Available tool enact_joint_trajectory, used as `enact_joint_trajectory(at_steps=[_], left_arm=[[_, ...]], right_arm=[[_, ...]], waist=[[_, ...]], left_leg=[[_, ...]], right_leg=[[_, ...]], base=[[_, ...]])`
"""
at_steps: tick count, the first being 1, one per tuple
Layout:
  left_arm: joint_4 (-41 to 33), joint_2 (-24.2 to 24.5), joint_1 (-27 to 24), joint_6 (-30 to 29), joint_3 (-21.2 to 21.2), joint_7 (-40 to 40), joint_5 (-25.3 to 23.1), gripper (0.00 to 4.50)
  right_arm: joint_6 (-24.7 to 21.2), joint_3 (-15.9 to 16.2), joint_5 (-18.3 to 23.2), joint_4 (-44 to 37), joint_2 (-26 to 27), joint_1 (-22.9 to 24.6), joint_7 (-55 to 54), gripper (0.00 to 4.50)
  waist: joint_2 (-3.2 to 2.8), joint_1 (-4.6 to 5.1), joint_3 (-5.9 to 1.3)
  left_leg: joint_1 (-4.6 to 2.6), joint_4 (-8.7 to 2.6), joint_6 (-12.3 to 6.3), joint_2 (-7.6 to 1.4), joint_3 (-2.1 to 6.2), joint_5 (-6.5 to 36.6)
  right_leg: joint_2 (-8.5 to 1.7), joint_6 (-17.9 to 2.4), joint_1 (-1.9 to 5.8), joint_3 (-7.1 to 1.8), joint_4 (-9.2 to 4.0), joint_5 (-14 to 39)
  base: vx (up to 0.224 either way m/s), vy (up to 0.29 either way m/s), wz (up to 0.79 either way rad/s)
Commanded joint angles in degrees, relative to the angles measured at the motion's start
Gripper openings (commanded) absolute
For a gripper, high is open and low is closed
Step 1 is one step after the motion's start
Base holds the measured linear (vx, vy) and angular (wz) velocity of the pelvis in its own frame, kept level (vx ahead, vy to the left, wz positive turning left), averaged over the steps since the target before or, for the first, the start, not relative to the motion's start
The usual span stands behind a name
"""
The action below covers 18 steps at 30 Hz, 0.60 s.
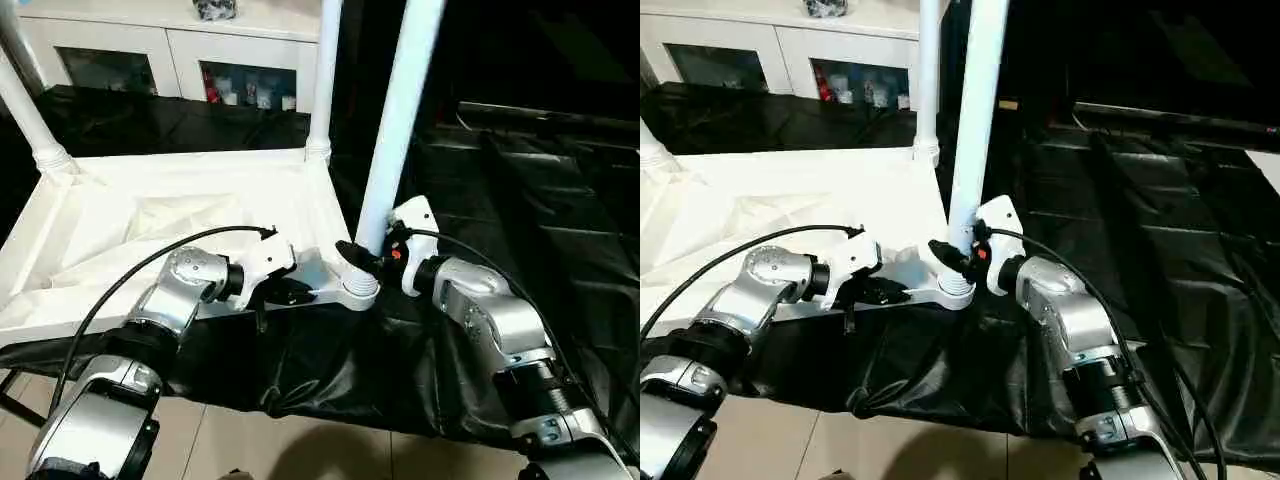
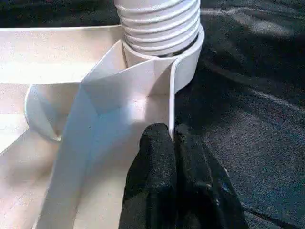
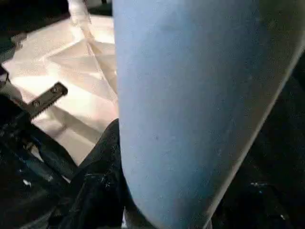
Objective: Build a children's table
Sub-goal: Insert table leg to table base
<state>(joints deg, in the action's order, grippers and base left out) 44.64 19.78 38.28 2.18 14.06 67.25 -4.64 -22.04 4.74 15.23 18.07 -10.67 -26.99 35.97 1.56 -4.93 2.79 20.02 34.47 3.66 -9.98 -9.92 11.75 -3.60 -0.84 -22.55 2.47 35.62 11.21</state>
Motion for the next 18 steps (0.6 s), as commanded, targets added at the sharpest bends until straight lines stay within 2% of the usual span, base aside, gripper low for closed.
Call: enact_joint_trajectory(at_steps=[1,4,6,8,10,13,14,16,18], left_arm=[[0.0,-0.2,-0.8,-0.5,0.1,-0.2,0.7,0.0],[0.2,-0.3,-0.5,-0.6,-0.3,-0.8,0.8,0.0],[0.8,-0.5,0.0,-0.4,-0.6,-1.8,0.6,0.0],[1.2,-0.6,0.3,-0.1,-0.6,-2.4,0.4,0.0],[1.6,-0.6,0.5,0.1,-0.7,-2.9,0.3,0.0],[2.0,-0.7,0.8,0.1,-0.8,-3.1,0.3,0.0],[2.1,-0.7,0.9,0.1,-0.8,-3.1,0.3,0.0],[2.3,-0.5,1.2,0.3,-0.6,-2.9,0.0,0.0],[2.6,-0.4,1.4,0.6,-0.3,-2.8,-0.4,0.0]], right_arm=[[0.3,-3.1,1.3,1.5,0.1,2.6,-1.0,1.89],[0.5,-4.5,2.9,0.7,0.6,4.3,-0.9,1.89],[1.9,-4.5,3.5,-1.3,0.7,8.0,-0.1,1.89],[3.0,-4.5,3.4,-1.7,0.9,9.6,0.1,1.89],[4.0,-4.6,3.4,-2.2,1.2,10.8,-0.1,1.89],[5.2,-4.3,2.5,-3.3,1.3,12.0,-1.2,1.89],[5.3,-4.1,2.0,-3.6,1.2,12.0,-1.7,1.89],[4.6,-2.8,0.1,-4.4,0.3,11.3,-2.9,1.89],[4.0,0.0,-2.5,-4.9,-1.6,9.9,-2.3,1.89]], waist=[[-0.32,-0.16,-3.25],[-0.32,-0.31,-3.33],[-0.31,-0.4,-3.32],[-0.28,-0.55,-3.4],[-0.52,-0.61,-3.37],[-0.45,-0.74,-3.33],[-0.91,-0.75,-3.28],[-0.76,-0.72,-3.25],[-0.84,-0.68,-3.23]], left_leg=[[-0.21,-4.7,0.07,-3.17,1.0,9.6],[-0.24,-4.68,-0.18,-3.21,0.99,9.3],[-0.22,-4.68,-0.39,-3.19,0.97,9.2],[-0.23,-4.75,-0.67,-3.28,1.0,8.8],[-0.22,-4.77,-0.85,-3.2,0.96,8.8],[-0.22,-4.89,-0.93,-3.22,1.0,9.0],[-0.34,-4.96,-0.62,-3.26,1.01,9.7],[-0.26,-5.03,-0.34,-3.21,1.05,9.9],[-0.3,-5.07,0.05,-3.14,1.07,10.3]], right_leg=[[-5.18,-13.1,2.68,-2.86,-4.04,7.4],[-5.26,-13.3,2.74,-2.86,-4.01,6.8],[-5.18,-13.3,2.7,-2.84,-4.01,6.5],[-5.35,-13.1,2.82,-2.81,-4.03,6.0],[-5.28,-13.3,2.77,-2.77,-4.13,5.8],[-5.26,-13.0,2.76,-2.74,-4.23,6.8],[-5.17,-12.9,2.6,-2.73,-4.42,7.4],[-5.09,-12.7,2.68,-2.74,-4.36,7.6],[-5.04,-12.2,2.71,-2.71,-4.46,8.5]], base=[[0.0,0.0,0.0],[0.0,0.0,0.0],[0.0,0.0,0.0],[0.0,0.0,0.0],[0.0,0.0,0.0],[0.0,0.0,0.0],[0.0,0.0,0.0],[0.0,0.0,0.0],[0.0,0.0,0.0]])
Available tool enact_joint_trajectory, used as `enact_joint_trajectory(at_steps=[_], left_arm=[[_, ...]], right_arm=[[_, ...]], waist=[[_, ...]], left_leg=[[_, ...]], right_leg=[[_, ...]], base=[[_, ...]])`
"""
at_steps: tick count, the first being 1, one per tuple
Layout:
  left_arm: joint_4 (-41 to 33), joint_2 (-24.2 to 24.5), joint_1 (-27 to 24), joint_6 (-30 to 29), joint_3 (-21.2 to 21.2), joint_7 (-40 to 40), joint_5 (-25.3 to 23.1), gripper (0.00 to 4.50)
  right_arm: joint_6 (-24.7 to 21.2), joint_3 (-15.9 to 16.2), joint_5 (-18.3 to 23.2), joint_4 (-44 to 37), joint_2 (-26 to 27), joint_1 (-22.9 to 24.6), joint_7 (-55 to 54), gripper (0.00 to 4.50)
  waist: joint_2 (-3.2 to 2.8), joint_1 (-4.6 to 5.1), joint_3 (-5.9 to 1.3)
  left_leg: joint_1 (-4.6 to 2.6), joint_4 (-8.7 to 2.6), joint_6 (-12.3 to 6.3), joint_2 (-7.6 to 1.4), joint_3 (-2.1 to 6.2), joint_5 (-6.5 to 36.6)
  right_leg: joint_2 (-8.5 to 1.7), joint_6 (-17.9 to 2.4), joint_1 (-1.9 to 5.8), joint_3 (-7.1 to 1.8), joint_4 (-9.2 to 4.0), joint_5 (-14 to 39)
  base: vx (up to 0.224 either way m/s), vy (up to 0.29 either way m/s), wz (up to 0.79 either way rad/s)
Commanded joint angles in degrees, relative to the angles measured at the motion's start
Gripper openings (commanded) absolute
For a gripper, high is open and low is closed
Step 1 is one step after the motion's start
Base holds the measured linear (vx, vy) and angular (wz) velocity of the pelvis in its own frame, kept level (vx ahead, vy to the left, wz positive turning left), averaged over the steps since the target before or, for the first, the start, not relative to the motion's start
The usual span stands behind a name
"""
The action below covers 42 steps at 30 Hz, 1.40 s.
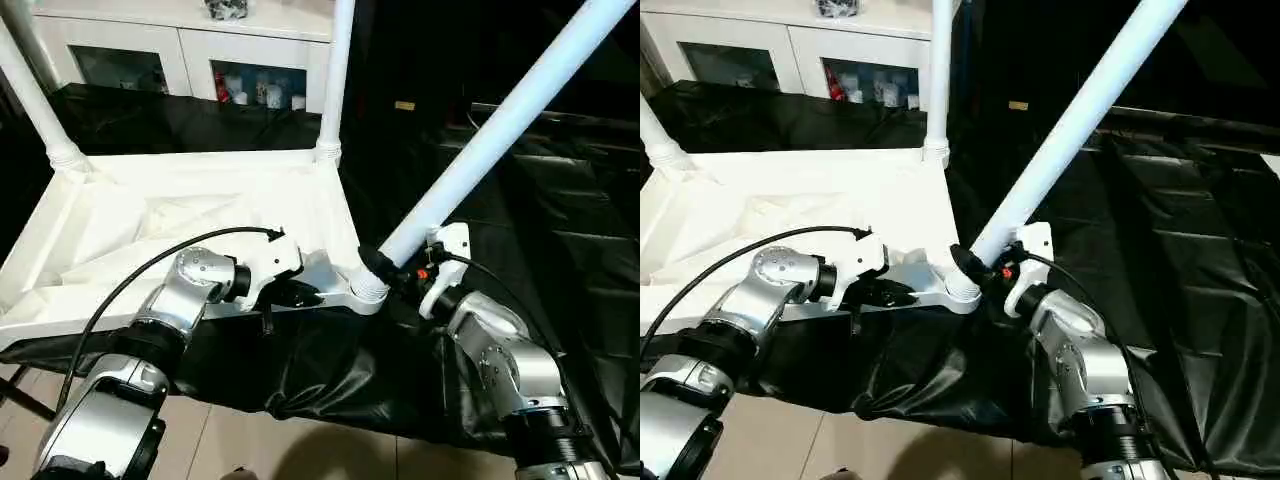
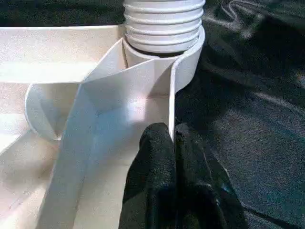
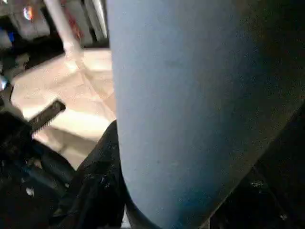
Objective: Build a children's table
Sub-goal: Insert table leg to table base
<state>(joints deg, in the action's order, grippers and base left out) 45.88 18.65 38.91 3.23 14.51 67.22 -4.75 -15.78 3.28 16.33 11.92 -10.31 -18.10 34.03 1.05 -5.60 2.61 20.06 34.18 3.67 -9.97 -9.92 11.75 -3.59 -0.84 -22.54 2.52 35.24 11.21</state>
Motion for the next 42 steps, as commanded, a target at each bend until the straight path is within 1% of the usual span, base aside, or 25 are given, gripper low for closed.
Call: enact_joint_trajectory(at_steps=[1,2,4,5,6,7,8,10,11,14,15,18,22,23,24,26,27,29,31,34,37,38,39,41,42], left_arm=[[1.3,0.8,0.8,-0.4,-0.7,-2.7,-0.3,0.0],[1.4,0.8,0.8,-0.3,-0.5,-2.5,-0.5,0.0],[1.4,1.1,0.8,0.0,0.0,-1.9,-0.9,0.0],[1.4,1.1,0.8,0.0,0.0,-1.9,-0.9,0.0],[1.4,1.3,0.8,0.1,0.2,-1.7,-1.0,0.0],[1.5,1.4,0.7,0.2,0.3,-1.6,-1.1,0.0],[1.5,1.6,0.7,0.4,0.4,-1.5,-1.2,0.0],[1.8,1.9,0.8,0.8,0.5,-1.3,-1.5,0.0],[1.8,1.9,0.8,0.8,0.6,-1.3,-1.5,0.0],[2.0,2.0,0.9,1.2,0.6,-0.8,-1.4,0.0],[2.1,2.1,0.9,2.0,0.9,0.5,-1.2,0.0],[1.8,2.2,0.9,3.8,1.3,3.3,-0.4,0.0],[1.4,2.6,1.2,3.8,1.9,5.9,-0.1,0.0],[1.5,2.8,1.5,3.9,1.9,6.0,-0.2,0.0],[1.7,2.9,1.9,4.0,1.9,6.2,-0.2,0.0],[2.1,3.1,2.4,4.1,1.8,6.4,-0.2,0.0],[2.3,3.2,2.6,4.2,1.7,6.5,-0.2,0.0],[2.8,3.3,3.0,4.3,1.4,6.3,-0.2,0.0],[4.0,3.6,4.2,4.4,0.5,4.9,-0.1,0.0],[4.5,3.6,4.8,4.1,-0.3,3.7,0.4,0.0],[4.8,3.5,5.3,3.4,-1.2,2.3,0.9,0.0],[4.8,3.4,5.5,3.1,-1.5,1.6,0.9,0.0],[5.0,3.0,6.0,2.4,-1.8,-0.6,0.6,0.0],[5.2,1.7,7.2,-0.1,-2.4,-4.8,0.3,0.0],[5.2,1.3,7.6,-0.8,-2.7,-5.9,0.3,0.0]], right_arm=[[-2.7,2.2,-4.0,1.1,-2.4,0.7,0.1,1.89],[-3.0,3.2,-4.4,0.9,-3.0,0.3,1.0,1.89],[-4.3,6.6,-5.8,0.8,-4.7,-1.2,4.5,1.89],[-4.3,6.6,-5.8,0.8,-4.7,-1.2,4.5,1.89],[-4.4,7.9,-6.4,1.0,-5.3,-1.8,5.9,1.89],[-4.9,9.0,-6.7,1.2,-5.7,-2.4,7.0,1.89],[-5.5,9.8,-6.9,1.5,-5.9,-2.9,7.9,1.89],[-5.8,11.7,-7.3,1.9,-6.8,-3.8,10.2,1.89],[-6.0,12.0,-7.1,1.9,-6.9,-3.8,10.8,1.89],[-4.6,12.9,-6.8,2.8,-7.6,-4.1,13.9,1.89],[-2.6,13.4,-6.0,4.0,-8.0,-4.5,17.1,1.89],[-1.0,13.2,-4.4,6.0,-8.2,-5.4,22.2,1.89],[3.7,14.9,-5.8,9.9,-9.7,-6.8,27.4,1.89],[4.1,14.9,-5.7,10.3,-9.8,-7.0,28.2,1.89],[4.4,14.8,-5.6,10.7,-9.9,-7.1,29.1,1.89],[5.1,14.7,-5.6,11.0,-10.1,-7.1,30.4,1.89],[5.6,14.7,-5.7,11.2,-10.1,-7.1,30.9,1.89],[6.5,14.6,-5.7,11.7,-10.1,-7.1,31.8,1.89],[8.4,13.9,-5.2,13.3,-9.7,-7.2,33.1,1.89],[9.5,12.9,-4.8,15.0,-8.9,-7.6,32.8,1.89],[10.8,11.3,-5.2,18.2,-7.2,-8.9,29.9,1.89],[11.1,10.6,-5.5,19.3,-6.5,-9.6,28.2,1.89],[11.7,9.4,-6.1,21.9,-5.3,-11.0,24.6,1.89],[12.1,7.6,-7.7,26.9,-3.4,-13.8,16.8,1.89],[12.3,7.1,-8.1,28.4,-2.8,-14.5,14.6,1.89]], waist=[[-0.39,0.0,-2.91],[-0.35,0.04,-2.91],[-0.38,0.15,-3.01],[-0.37,0.21,-2.99],[-0.34,0.16,-2.98],[-0.14,0.16,-3.05],[-0.19,0.12,-3.06],[0.17,0.13,-3.05],[0.1,0.1,-3.01],[0.07,0.03,-2.97],[0.05,0.01,-3.01],[-0.04,0.0,-2.99],[0.06,-0.07,-3.0],[0.01,-0.13,-2.96],[0.16,-0.12,-2.97],[-0.04,-0.27,-3.01],[0.08,-0.31,-2.99],[0.05,-0.36,-3.01],[-0.02,-0.41,-3.06],[-0.01,-0.49,-2.95],[-0.14,-0.43,-2.89],[-0.07,-0.42,-2.82],[0.05,-0.44,-2.78],[0.12,-0.1,-2.79],[0.07,0.21,-2.79]], left_leg=[[-0.4,-4.86,0.24,-3.22,1.09,11.1],[-0.41,-4.91,0.36,-3.24,1.13,11.6],[-0.37,-4.86,0.35,-3.25,1.18,11.5],[-0.33,-4.8,0.19,-3.21,1.12,10.9],[-0.4,-4.75,0.02,-3.23,1.06,10.9],[-0.29,-4.7,-0.16,-3.22,1.06,10.6],[-0.23,-4.7,-0.31,-3.25,1.1,10.1],[-0.28,-4.68,-0.58,-3.27,1.04,9.7],[-0.24,-4.68,-0.73,-3.29,1.05,9.7],[-0.31,-4.68,-0.74,-3.38,1.04,10.4],[-0.24,-4.64,-0.84,-3.36,1.06,10.5],[-0.28,-4.64,-1.1,-3.39,1.03,10.8],[-0.3,-4.65,-1.31,-3.52,1.01,10.9],[-0.34,-4.63,-1.38,-3.53,0.96,11.0],[-0.28,-4.61,-1.48,-3.52,0.94,10.9],[-0.36,-4.61,-1.66,-3.53,0.94,10.7],[-0.33,-4.62,-1.67,-3.52,0.93,10.6],[-0.36,-4.66,-1.56,-3.58,0.95,10.8],[-0.3,-4.61,-1.59,-3.54,0.95,10.6],[-0.32,-4.7,-1.5,-3.56,0.96,11.3],[-0.45,-4.82,-0.99,-3.61,1.02,13.0],[-0.39,-4.93,-0.77,-3.65,1.09,13.1],[-0.41,-4.98,-0.63,-3.65,1.11,13.4],[-0.43,-5.12,0.42,-3.47,1.34,14.2],[-0.35,-5.16,1.07,-3.42,1.4,13.9]], right_leg=[[-5.11,-11.9,2.61,-2.83,-4.25,9.7],[-5.19,-11.7,2.62,-2.88,-4.3,10.6],[-5.11,-11.8,2.68,-2.85,-4.19,9.8],[-5.03,-12.0,2.7,-2.89,-4.12,8.8],[-5.11,-12.1,2.62,-2.95,-4.17,8.4],[-5.12,-12.3,2.74,-2.91,-4.08,7.9],[-5.2,-12.5,2.81,-2.91,-3.98,7.5],[-5.15,-12.5,2.8,-2.86,-3.98,7.3],[-5.24,-12.5,2.79,-2.89,-3.99,7.7],[-5.34,-12.4,2.69,-2.92,-4.15,9.0],[-5.37,-12.5,2.71,-2.92,-4.1,8.9],[-5.32,-12.9,2.69,-2.88,-4.14,8.6],[-5.37,-13.8,2.68,-2.78,-4.0,8.3],[-5.38,-13.8,2.65,-2.8,-4.07,8.7],[-5.34,-13.9,2.7,-2.82,-4.06,8.6],[-5.31,-14.0,2.65,-2.75,-4.02,8.5],[-5.25,-13.9,2.66,-2.76,-4.03,8.5],[-5.35,-14.0,2.65,-2.75,-4.06,8.8],[-5.36,-14.1,2.67,-2.73,-4.03,8.5],[-5.34,-14.2,2.63,-2.72,-4.14,9.5],[-5.44,-14.0,2.38,-2.72,-4.4,12.5],[-5.5,-13.8,2.4,-2.74,-4.47,13.2],[-5.52,-13.6,2.35,-2.74,-4.53,13.8],[-5.65,-12.6,2.3,-2.7,-4.75,17.5],[-5.68,-12.4,2.13,-2.69,-4.75,18.0]], base=[[0.0,0.0,0.0],[0.0,0.0,0.0],[0.0,0.0,0.0],[0.0,0.0,0.0],[0.0,0.0,0.0],[0.0,0.0,0.0],[0.0,0.0,0.0],[0.0,0.0,0.0],[0.0,0.0,0.0],[0.0,0.0,0.0],[0.0,0.0,0.0],[0.0,0.0,0.0],[0.0,0.0,0.0],[0.0,0.0,0.0],[0.0,0.0,0.0],[0.0,0.0,0.0],[0.0,0.0,0.0],[0.0,0.0,0.0],[0.0,0.0,0.0],[0.0,0.0,0.0],[0.0,0.0,0.0],[0.0,0.0,0.0],[0.0,0.0,0.0],[0.0,0.0,0.0],[0.0,0.0,0.0]])
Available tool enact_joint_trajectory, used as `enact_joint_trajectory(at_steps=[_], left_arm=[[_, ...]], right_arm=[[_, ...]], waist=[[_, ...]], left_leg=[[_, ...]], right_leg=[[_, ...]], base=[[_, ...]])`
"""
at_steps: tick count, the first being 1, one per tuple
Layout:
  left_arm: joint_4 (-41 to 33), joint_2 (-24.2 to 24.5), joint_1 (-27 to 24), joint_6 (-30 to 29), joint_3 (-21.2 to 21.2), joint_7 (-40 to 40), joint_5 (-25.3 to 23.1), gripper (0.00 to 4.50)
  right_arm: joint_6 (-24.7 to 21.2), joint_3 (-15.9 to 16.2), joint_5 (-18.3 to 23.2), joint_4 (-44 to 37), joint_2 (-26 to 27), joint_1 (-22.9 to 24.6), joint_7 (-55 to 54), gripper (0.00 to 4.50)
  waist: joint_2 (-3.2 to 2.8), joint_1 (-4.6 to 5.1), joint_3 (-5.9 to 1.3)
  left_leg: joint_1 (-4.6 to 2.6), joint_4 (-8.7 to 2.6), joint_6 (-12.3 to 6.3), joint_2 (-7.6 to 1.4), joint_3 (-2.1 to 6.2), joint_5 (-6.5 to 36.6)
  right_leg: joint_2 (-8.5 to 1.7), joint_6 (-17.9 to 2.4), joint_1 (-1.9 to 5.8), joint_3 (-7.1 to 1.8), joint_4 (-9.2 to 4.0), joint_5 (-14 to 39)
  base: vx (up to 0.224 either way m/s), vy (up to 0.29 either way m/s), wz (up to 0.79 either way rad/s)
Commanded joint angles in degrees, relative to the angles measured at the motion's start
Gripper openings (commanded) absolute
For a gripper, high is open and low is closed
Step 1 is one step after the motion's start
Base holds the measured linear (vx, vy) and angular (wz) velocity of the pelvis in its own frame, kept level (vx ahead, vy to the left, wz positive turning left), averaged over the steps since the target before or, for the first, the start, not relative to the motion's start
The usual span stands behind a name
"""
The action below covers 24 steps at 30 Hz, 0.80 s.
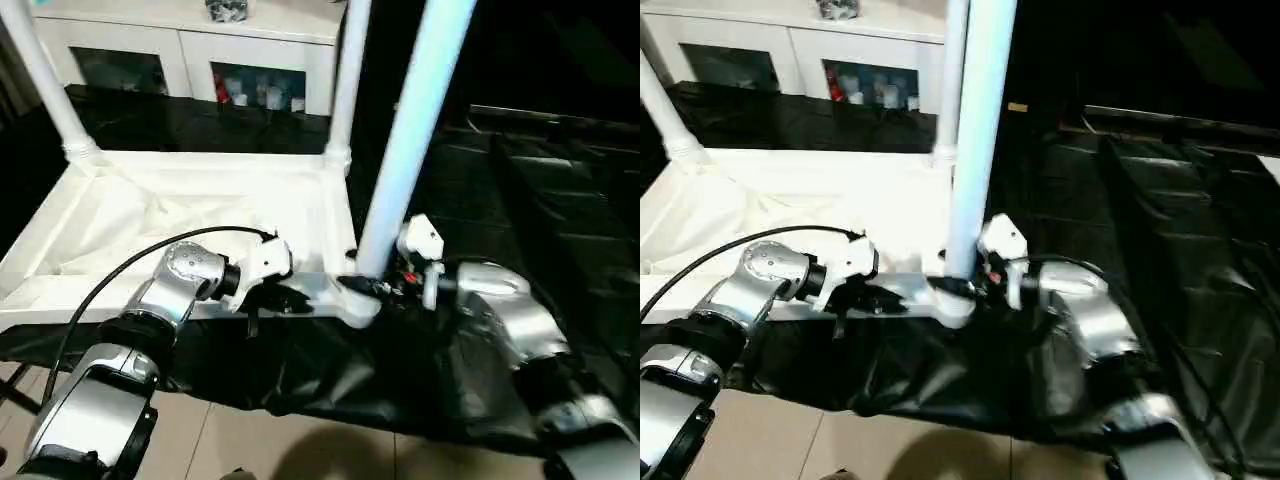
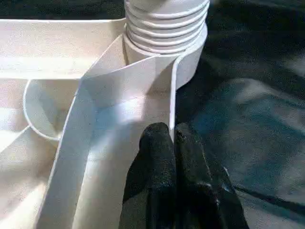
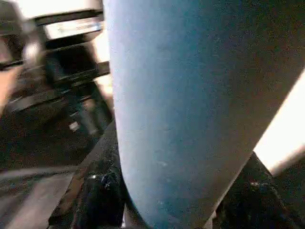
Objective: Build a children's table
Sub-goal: Insert table leg to table base
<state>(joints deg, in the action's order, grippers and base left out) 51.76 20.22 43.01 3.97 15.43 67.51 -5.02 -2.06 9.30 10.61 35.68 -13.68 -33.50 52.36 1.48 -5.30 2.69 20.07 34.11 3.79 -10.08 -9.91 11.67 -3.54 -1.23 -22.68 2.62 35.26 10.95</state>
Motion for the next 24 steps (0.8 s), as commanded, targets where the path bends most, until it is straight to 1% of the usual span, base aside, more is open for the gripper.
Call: enact_joint_trajectory(at_steps=[1,2,3,4,5,6,7,9,10,11,12,13,15,17,18,20,22,23,24], left_arm=[[-0.7,-1.5,4.4,-3.4,-4.1,-8.6,0.8,0.0],[-0.7,-1.5,4.4,-3.4,-4.1,-8.6,0.8,0.0],[-1.1,-2.6,5.1,-5.1,-4.1,-11.7,0.1,0.0],[-1.3,-3.6,5.7,-6.6,-4.2,-14.7,-0.5,0.0],[-1.4,-4.1,6.0,-7.3,-4.3,-16.2,-0.9,0.0],[-1.9,-5.3,6.3,-8.7,-4.3,-19.3,-1.6,0.0],[-2.7,-7.0,6.6,-10.8,-4.3,-22.7,-2.0,0.0],[-3.4,-8.0,6.5,-11.6,-4.3,-24.0,-2.0,0.0],[-4.2,-9.1,6.2,-12.0,-3.8,-24.7,-2.3,0.0],[-4.3,-9.2,6.1,-12.1,-3.7,-24.7,-2.3,0.0],[-5.7,-11.0,5.4,-12.6,-2.8,-25.3,-2.5,0.0],[-5.9,-11.2,5.3,-12.7,-2.6,-25.4,-2.5,0.0],[-6.2,-11.6,5.0,-12.6,-2.2,-25.1,-2.5,0.0],[-7.4,-11.6,4.3,-12.7,-1.6,-24.3,-2.6,0.0],[-7.7,-11.5,4.0,-13.0,-1.5,-24.1,-2.6,0.0],[-8.4,-11.3,3.7,-13.1,-1.3,-23.8,-2.6,0.0],[-8.9,-11.1,3.2,-12.9,-1.1,-23.1,-2.6,0.0],[-9.2,-10.9,2.9,-12.8,-1.0,-22.8,-2.5,0.0],[-9.4,-10.8,2.7,-12.8,-1.0,-22.7,-2.5,0.0]], right_arm=[[-1.4,-0.1,-2.9,7.8,1.9,-0.9,-8.3,1.89],[-1.4,-0.1,-2.9,7.8,1.9,-0.9,-8.3,1.89],[-1.4,-1.1,-3.0,10.4,3.2,-2.2,-12.1,1.89],[-1.3,-1.8,-3.4,12.5,4.1,-3.3,-14.6,1.89],[-1.2,-2.1,-3.7,13.6,4.6,-3.9,-15.9,1.89],[-1.2,-2.5,-3.9,15.3,5.5,-4.8,-18.5,1.89],[-1.1,-3.3,-3.9,18.0,6.8,-6.3,-21.9,1.89],[-1.6,-3.9,-3.5,19.4,7.6,-7.0,-23.4,1.89],[-1.7,-4.2,-3.5,21.1,8.4,-7.8,-24.6,1.89],[-1.7,-4.3,-3.5,21.3,8.5,-7.9,-24.7,1.89],[-1.8,-4.4,-4.1,24.1,10.0,-9.2,-25.7,1.89],[-1.8,-4.4,-4.2,24.6,10.2,-9.4,-25.7,1.89],[-1.9,-4.4,-4.5,25.3,10.6,-9.7,-25.5,1.89],[-1.7,-4.6,-4.9,26.8,11.0,-10.5,-24.9,1.89],[-1.7,-4.4,-5.3,27.1,11.0,-10.7,-25.0,1.89],[-1.9,-4.4,-5.5,27.7,11.0,-11.1,-25.2,1.89],[-1.7,-4.5,-5.6,28.1,10.9,-11.4,-24.7,1.89],[-1.3,-5.0,-5.3,28.5,10.8,-11.8,-24.1,1.89],[-1.2,-5.3,-5.1,28.7,10.8,-12.0,-23.8,2.24]], waist=[[-0.22,-0.09,-2.92],[-0.25,0.12,-2.95],[-0.33,0.0,-3.03],[-0.32,0.14,-3.06],[-0.3,0.08,-3.21],[-0.26,0.07,-3.28],[-0.32,0.03,-3.56],[-0.24,-0.15,-3.61],[-0.19,-0.32,-3.69],[-0.23,-0.35,-3.69],[-0.15,-0.25,-3.64],[-0.24,-0.3,-3.62],[-0.16,-0.23,-3.39],[-0.19,-0.09,-3.26],[-0.2,-0.05,-3.23],[-0.03,-0.03,-3.23],[-0.11,0.0,-3.28],[-0.07,0.05,-3.25],[0.09,0.12,-3.28]], left_leg=[[-0.28,-5.09,1.05,-3.27,1.42,13.8],[0.05,-5.12,1.13,-3.22,1.47,12.8],[0.08,-5.12,1.12,-3.27,1.49,12.3],[0.05,-5.03,0.9,-3.26,1.37,11.6],[-0.18,-4.83,0.59,-3.22,1.22,10.7],[-0.15,-4.65,0.27,-3.15,1.1,10.1],[-0.16,-4.42,-0.35,-3.11,0.9,7.4],[0.03,-4.28,-1.27,-2.91,0.89,5.6],[0.11,-4.16,-2.28,-2.87,0.81,4.2],[0.11,-4.13,-3.02,-2.95,0.82,3.7],[0.16,-4.11,-3.48,-3.01,0.76,3.6],[0.16,-4.11,-3.48,-2.99,0.81,3.9],[0.07,-4.27,-3.47,-3.07,0.79,5.7],[-0.02,-4.5,-2.75,-3.24,0.9,7.8],[-0.04,-4.55,-2.38,-3.26,0.91,8.3],[-0.06,-4.58,-2.15,-3.21,0.9,8.3],[-0.07,-4.57,-2.19,-3.23,0.91,8.0],[-0.09,-4.56,-2.31,-3.19,0.85,7.9],[-0.02,-4.55,-2.36,-3.23,0.86,7.9]], right_leg=[[-5.73,-11.7,2.4,-2.74,-4.82,18.5],[-5.67,-11.6,2.56,-2.74,-4.65,17.4],[-5.7,-11.6,2.66,-2.71,-4.58,16.4],[-5.5,-12.2,2.51,-2.75,-4.39,13.7],[-5.43,-13.0,2.46,-2.75,-4.17,10.7],[-5.4,-13.5,2.5,-2.79,-4.01,8.9],[-5.33,-15.1,2.73,-2.78,-3.44,3.2],[-5.21,-15.5,3.02,-2.66,-3.26,0.6],[-5.23,-15.8,3.12,-2.64,-3.11,-1.9],[-5.25,-16.2,3.11,-2.58,-2.98,-3.1],[-5.32,-16.7,3.15,-2.56,-3.0,-3.1],[-5.33,-16.7,3.14,-2.5,-3.04,-2.6],[-5.35,-16.3,3.07,-2.49,-3.44,0.3],[-5.44,-15.5,3.05,-2.53,-3.77,4.1],[-5.43,-15.2,3.0,-2.56,-3.83,5.1],[-5.35,-14.9,2.97,-2.6,-3.83,5.4],[-5.4,-14.9,2.93,-2.6,-3.78,5.1],[-5.3,-14.9,2.87,-2.62,-3.77,4.7],[-5.38,-15.0,2.93,-2.63,-3.72,4.6]], base=[[0.0,0.0,0.0],[0.0,0.0,0.0],[0.0,0.0,0.0],[0.0,0.0,0.0],[0.0,0.0,0.0],[0.0,0.0,0.0],[0.0,0.0,0.0],[0.0,0.0,0.0],[0.0,0.0,0.0],[0.0,0.0,0.0],[0.0,0.0,0.0],[0.0,0.0,0.0],[0.0,0.0,0.0],[0.0,0.0,0.0],[0.0,0.0,0.0],[0.0,0.0,0.0],[0.0,0.0,0.0],[0.0,0.0,0.0],[0.0,0.0,0.0]])
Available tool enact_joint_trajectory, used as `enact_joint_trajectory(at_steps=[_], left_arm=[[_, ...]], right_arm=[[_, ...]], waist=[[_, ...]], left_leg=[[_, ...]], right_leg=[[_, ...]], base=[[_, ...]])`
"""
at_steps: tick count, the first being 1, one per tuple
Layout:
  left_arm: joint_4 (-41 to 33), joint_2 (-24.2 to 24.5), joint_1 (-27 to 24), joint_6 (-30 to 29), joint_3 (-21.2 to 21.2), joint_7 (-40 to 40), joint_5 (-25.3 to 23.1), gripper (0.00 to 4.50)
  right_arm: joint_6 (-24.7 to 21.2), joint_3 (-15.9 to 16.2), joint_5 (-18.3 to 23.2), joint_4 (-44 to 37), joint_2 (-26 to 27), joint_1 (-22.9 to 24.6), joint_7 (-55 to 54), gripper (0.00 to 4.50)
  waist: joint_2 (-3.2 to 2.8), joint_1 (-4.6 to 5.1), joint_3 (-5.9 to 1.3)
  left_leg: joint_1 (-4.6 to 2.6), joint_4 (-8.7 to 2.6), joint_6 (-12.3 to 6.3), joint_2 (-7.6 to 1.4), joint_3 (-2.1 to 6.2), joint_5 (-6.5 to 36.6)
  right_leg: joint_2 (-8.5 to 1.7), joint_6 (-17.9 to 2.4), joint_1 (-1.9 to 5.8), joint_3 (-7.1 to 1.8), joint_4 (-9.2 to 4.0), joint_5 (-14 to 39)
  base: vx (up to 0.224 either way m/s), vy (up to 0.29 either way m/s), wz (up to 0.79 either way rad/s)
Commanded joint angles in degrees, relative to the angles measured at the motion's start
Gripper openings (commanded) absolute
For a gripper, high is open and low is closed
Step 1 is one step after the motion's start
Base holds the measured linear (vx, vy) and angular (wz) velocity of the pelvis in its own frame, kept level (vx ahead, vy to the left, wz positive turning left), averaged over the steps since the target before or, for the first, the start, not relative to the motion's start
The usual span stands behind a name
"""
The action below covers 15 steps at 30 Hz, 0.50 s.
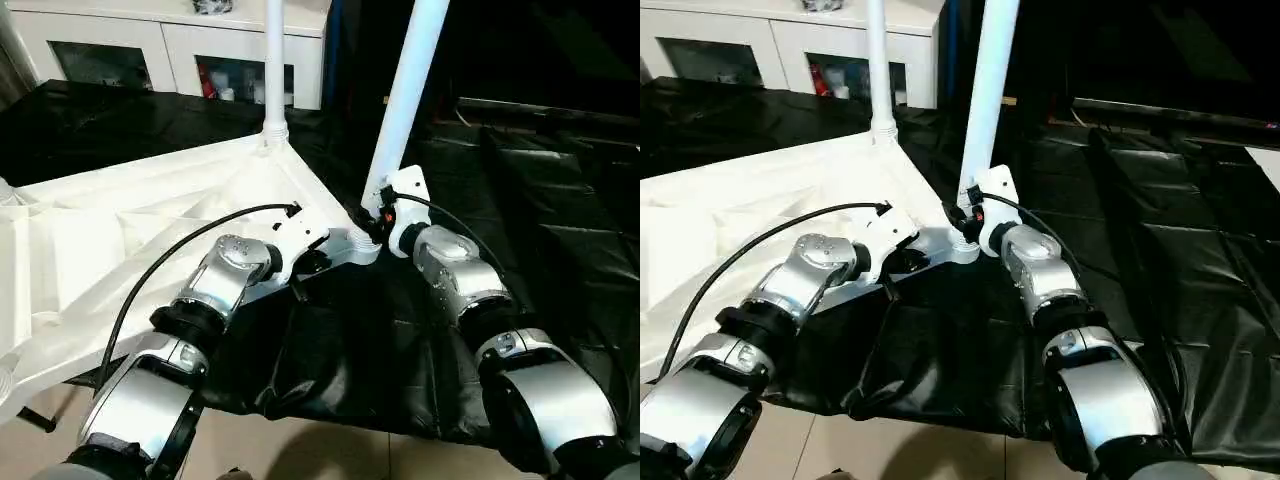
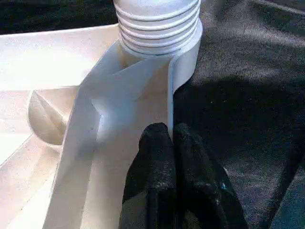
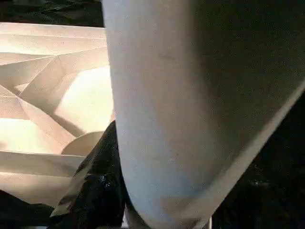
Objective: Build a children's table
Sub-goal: Insert table leg to table base
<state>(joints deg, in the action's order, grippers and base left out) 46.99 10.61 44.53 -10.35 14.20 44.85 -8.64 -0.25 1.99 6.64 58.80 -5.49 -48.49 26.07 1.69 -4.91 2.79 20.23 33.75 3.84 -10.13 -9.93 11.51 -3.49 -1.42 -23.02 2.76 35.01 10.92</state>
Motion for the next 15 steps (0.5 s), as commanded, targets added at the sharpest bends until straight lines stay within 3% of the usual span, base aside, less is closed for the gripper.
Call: enact_joint_trajectory(at_steps=[1,4,5,8,9,15], left_arm=[[-5.0,-0.9,0.9,1.9,0.5,0.7,1.1,0.0],[-5.7,-0.3,0.2,2.9,0.5,2.2,1.3,0.0],[-5.9,0.2,-0.1,3.4,0.5,3.2,1.5,0.0],[-6.7,1.6,-1.1,5.5,0.8,7.6,2.7,0.0],[-7.0,2.3,-1.5,6.8,1.1,9.4,3.1,0.0],[-8.6,4.6,-2.8,9.4,1.9,17.0,4.8,0.0]], right_arm=[[-2.4,1.5,-0.9,5.7,2.6,2.5,3.4,2.59],[-1.8,0.7,-0.1,5.5,2.4,1.8,5.6,2.78],[-1.4,0.8,-0.1,4.9,2.0,1.7,7.0,2.78],[-0.1,2.4,-1.1,3.0,0.4,1.8,10.9,3.06],[0.0,3.0,-1.4,2.0,-0.5,2.2,12.7,3.14],[1.3,5.1,-2.4,-2.7,-4.5,4.6,23.2,3.14]], waist=[[-0.22,-0.3,-3.39],[-0.29,-0.37,-3.54],[-0.02,-0.32,-3.63],[-0.51,-0.28,-3.58],[-0.38,-0.28,-3.6],[-1.11,-0.86,-3.54]], left_leg=[[-0.16,-4.14,-2.6,-3.19,0.86,8.0],[-0.17,-4.02,-3.09,-3.25,0.8,6.4],[0.1,-3.91,-3.62,-3.19,0.79,5.1],[0.03,-3.85,-4.57,-3.16,0.8,4.8],[0.04,-3.82,-4.66,-3.19,0.74,5.0],[-0.18,-3.65,-4.39,-3.59,0.49,6.1]], right_leg=[[-5.53,-15.0,3.27,-2.78,-3.45,4.6],[-5.54,-15.6,3.23,-2.79,-3.24,2.4],[-5.42,-15.9,3.45,-2.75,-2.89,0.4],[-5.37,-16.2,3.35,-2.6,-2.89,-0.6],[-5.41,-16.2,3.43,-2.62,-2.92,-0.6],[-5.11,-17.2,3.35,-2.37,-2.75,-1.8]], base=[[0.0,0.0,0.0],[0.0,0.0,0.0],[0.0,0.0,0.0],[0.0,0.0,0.0],[0.0,0.0,0.0],[0.0,0.0,0.0]])
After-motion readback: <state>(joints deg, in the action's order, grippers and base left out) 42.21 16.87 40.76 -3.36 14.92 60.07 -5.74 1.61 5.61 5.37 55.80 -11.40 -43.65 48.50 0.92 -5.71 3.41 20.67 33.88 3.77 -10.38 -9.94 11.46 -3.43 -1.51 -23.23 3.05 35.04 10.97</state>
